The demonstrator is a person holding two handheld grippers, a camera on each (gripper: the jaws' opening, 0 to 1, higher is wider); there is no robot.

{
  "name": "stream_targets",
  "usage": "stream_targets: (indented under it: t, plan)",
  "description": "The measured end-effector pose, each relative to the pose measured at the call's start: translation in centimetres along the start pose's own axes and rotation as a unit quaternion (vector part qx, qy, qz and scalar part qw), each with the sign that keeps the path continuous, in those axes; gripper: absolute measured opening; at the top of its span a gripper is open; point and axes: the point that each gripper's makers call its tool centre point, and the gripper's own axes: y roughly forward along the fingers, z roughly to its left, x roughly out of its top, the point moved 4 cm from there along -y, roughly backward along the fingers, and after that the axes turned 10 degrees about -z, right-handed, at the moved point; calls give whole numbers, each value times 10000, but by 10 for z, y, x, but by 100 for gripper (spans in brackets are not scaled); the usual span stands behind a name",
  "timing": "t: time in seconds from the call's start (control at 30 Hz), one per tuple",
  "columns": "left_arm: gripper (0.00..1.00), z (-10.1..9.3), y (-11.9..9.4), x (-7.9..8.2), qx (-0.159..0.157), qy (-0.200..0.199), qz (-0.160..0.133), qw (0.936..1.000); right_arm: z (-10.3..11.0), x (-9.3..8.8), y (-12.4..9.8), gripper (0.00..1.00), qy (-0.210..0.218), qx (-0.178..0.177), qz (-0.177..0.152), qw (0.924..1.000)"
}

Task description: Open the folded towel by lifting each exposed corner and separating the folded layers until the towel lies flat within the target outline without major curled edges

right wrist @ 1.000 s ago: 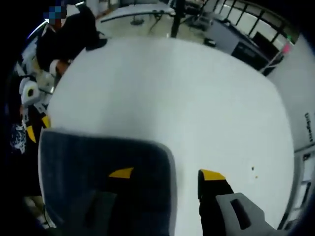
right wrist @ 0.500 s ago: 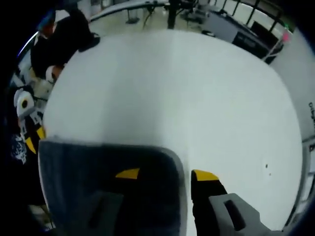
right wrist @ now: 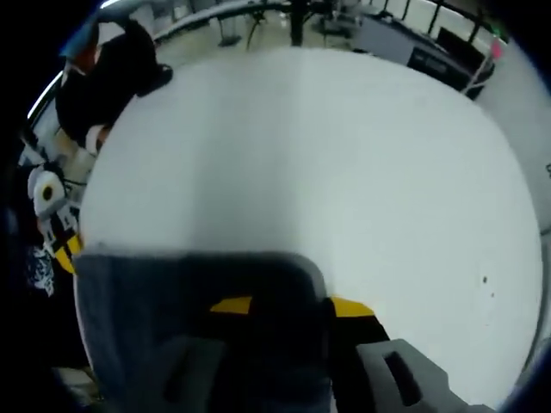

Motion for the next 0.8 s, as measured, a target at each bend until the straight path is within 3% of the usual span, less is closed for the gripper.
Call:
stream_targets:
  t: [0.3, 0.43, 0.5, 0.7, 0.8]
  plan:
    - [2, 1, 0, 0, 21, 111, 15, 9999, 4, 0, 0, 17, -176, 53, -102, 9998]
    - [23, 3, -5, 11, 235, 527, -183, 9982, 6, 0, 0, 15, -208, 52, -92, 9997]
    - [28, 3, -5, 13, 246, 552, -171, 9980, 7, 0, 0, 14, -218, 53, -96, 9997]
    - [20, 4, -3, 8, 243, 678, 13, 9974, 8, 0, 1, 12, -214, 44, -113, 9997]
    - [19, 2, 2, 4, 127, 923, 108, 9956, 9, 0, 1, 11, -199, 41, -119, 9997]
